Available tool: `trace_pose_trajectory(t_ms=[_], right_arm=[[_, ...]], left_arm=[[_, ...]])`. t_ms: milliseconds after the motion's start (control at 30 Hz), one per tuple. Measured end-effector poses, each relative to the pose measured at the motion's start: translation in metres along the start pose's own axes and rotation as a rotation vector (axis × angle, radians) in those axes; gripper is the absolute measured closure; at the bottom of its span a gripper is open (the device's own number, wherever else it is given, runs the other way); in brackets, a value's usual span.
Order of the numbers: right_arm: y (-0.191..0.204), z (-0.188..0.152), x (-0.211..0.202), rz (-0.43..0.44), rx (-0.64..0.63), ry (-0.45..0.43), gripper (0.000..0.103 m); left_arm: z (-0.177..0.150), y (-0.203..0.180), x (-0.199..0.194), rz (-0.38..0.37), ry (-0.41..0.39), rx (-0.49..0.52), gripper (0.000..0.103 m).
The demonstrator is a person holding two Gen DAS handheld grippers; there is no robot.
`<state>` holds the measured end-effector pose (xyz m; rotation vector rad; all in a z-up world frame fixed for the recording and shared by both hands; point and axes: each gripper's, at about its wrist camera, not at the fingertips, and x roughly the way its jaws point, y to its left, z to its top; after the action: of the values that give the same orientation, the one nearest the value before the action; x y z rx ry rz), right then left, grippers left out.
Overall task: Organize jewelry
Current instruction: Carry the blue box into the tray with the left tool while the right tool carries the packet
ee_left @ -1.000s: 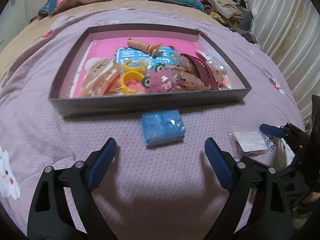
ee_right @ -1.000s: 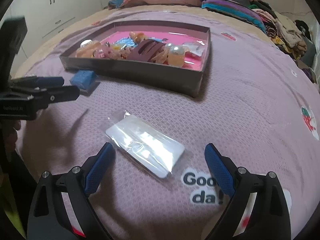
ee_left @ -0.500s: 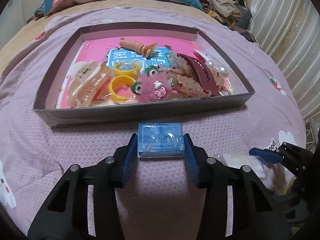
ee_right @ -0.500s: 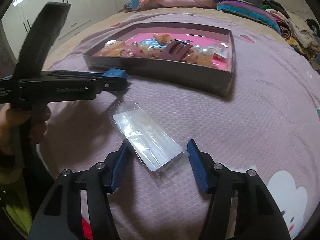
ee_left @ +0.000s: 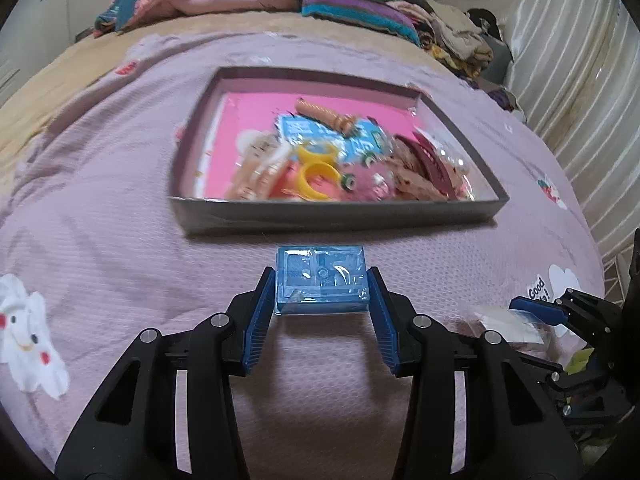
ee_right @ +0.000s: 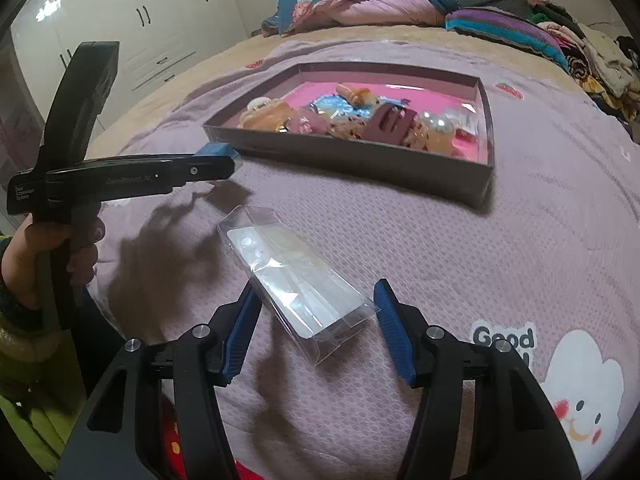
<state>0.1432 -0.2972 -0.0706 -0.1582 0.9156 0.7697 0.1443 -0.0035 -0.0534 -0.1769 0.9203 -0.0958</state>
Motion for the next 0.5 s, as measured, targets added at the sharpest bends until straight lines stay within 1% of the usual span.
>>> trace_pose_trajectory(t_ms=[233, 500], right_arm=[[0.009, 0.013, -0.005, 0.007, -0.001, -0.025, 0.046], [0.01, 0.035, -0.009, 0.007, 0.004, -0.062, 0.046]], left_arm=[[0.007, 0.012, -0.019, 0.004, -0.045, -0.017, 0.066], [0.017, 0.023, -0.031, 0.003, -0.082, -0.033, 0.066]])
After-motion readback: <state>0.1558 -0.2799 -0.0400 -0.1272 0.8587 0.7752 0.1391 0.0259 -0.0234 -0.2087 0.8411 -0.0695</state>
